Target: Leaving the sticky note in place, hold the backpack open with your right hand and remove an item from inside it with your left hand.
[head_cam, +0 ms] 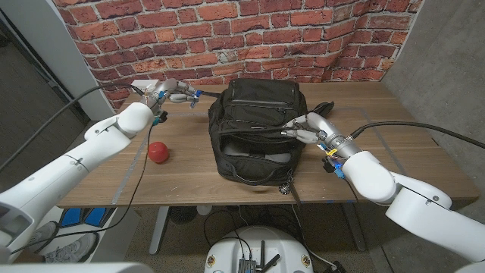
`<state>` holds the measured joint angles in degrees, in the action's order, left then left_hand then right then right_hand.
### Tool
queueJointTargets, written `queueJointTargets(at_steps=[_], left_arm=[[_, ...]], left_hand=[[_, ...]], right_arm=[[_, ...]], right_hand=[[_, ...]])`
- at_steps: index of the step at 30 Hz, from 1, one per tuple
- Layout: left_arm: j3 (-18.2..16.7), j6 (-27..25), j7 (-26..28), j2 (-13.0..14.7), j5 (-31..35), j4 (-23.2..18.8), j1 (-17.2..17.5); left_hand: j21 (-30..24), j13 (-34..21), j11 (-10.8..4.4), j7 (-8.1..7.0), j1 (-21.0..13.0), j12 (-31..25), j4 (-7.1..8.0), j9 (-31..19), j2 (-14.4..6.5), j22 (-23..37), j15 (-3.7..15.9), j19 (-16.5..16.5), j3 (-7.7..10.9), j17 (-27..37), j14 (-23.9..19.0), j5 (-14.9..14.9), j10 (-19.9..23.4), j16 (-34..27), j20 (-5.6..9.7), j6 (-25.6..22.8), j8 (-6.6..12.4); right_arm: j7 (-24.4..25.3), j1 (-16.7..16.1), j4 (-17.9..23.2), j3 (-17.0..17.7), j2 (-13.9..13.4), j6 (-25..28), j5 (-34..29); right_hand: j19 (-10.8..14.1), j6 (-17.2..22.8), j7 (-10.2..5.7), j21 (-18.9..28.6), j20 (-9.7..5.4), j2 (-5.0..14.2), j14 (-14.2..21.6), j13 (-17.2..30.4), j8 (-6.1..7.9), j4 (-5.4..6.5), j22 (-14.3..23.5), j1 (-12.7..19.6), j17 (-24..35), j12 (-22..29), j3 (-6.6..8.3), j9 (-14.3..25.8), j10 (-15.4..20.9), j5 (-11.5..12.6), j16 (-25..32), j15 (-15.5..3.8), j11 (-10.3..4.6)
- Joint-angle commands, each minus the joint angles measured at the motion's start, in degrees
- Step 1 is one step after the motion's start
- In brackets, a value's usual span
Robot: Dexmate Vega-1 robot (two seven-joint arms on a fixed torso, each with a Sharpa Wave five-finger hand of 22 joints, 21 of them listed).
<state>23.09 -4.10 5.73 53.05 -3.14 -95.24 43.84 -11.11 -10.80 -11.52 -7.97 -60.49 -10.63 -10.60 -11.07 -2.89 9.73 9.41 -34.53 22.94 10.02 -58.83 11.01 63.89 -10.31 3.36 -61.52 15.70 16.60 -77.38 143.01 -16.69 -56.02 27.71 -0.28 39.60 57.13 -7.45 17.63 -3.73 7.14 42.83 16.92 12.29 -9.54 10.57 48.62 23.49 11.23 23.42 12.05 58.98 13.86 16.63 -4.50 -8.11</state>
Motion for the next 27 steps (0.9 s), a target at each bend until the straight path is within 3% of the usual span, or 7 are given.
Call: queueJointTargets(at_steps=[1, 17, 27], left_arm=[[1.67, -0.65, -2.45, 1.48, 2.77, 0.45, -1.92], [5.73, -4.35, -7.93, 3.13, 9.80, -0.70, -5.71], [5.93, -4.47, -8.69, 2.80, 10.52, -0.42, -6.14]], left_hand=[[-0.31, -0.19, -0.04, 0.23, -0.33, -0.37, 0.80, -0.17, -1.22, 0.24, 4.43, -0.61, 1.22, 0.07, 0.20, 0.32, 0.60, -0.10, 8.00, -0.56, 0.35], [-0.28, -0.20, -0.03, 0.15, -0.33, -0.40, 0.77, -0.18, -1.20, 0.23, 4.44, -0.59, 1.30, 0.10, 0.14, 0.32, 0.69, -0.17, 8.01, -0.60, 0.33], [-0.27, -0.20, -0.02, 0.04, -0.29, -0.39, 0.79, -0.18, -1.19, 0.23, 4.45, -0.57, 1.34, 0.10, 0.14, 0.32, 0.67, -0.17, 8.02, -0.58, 0.30]], right_arm=[[-0.55, -0.80, 3.40, -0.70, -2.29, 5.92, -0.10], [-1.54, -1.75, 5.20, 0.95, -5.94, 9.23, 2.04], [-2.87, -2.31, 5.65, 2.99, -8.42, 9.84, 4.59]], right_hand=[[-0.28, -1.15, -0.32, -0.30, -2.62, -0.70, -1.17, 0.35, -0.28, -0.02, 0.15, 0.15, 0.56, -0.22, -0.72, 0.04, -1.22, -0.20, -0.20, -6.98, 0.00], [-1.63, -6.12, -1.28, -1.09, -0.79, -2.47, -7.11, 0.05, -0.92, -0.29, 0.06, 0.90, 1.81, -0.99, -2.99, -0.04, -7.79, -0.01, -1.09, -5.88, 0.06], [-3.13, -13.68, -2.89, -2.16, 1.25, -5.72, -12.54, -0.95, -1.76, -0.89, 0.00, 3.91, 1.93, -1.31, -4.57, -0.55, -15.31, -0.22, -2.44, -4.43, -0.25]])
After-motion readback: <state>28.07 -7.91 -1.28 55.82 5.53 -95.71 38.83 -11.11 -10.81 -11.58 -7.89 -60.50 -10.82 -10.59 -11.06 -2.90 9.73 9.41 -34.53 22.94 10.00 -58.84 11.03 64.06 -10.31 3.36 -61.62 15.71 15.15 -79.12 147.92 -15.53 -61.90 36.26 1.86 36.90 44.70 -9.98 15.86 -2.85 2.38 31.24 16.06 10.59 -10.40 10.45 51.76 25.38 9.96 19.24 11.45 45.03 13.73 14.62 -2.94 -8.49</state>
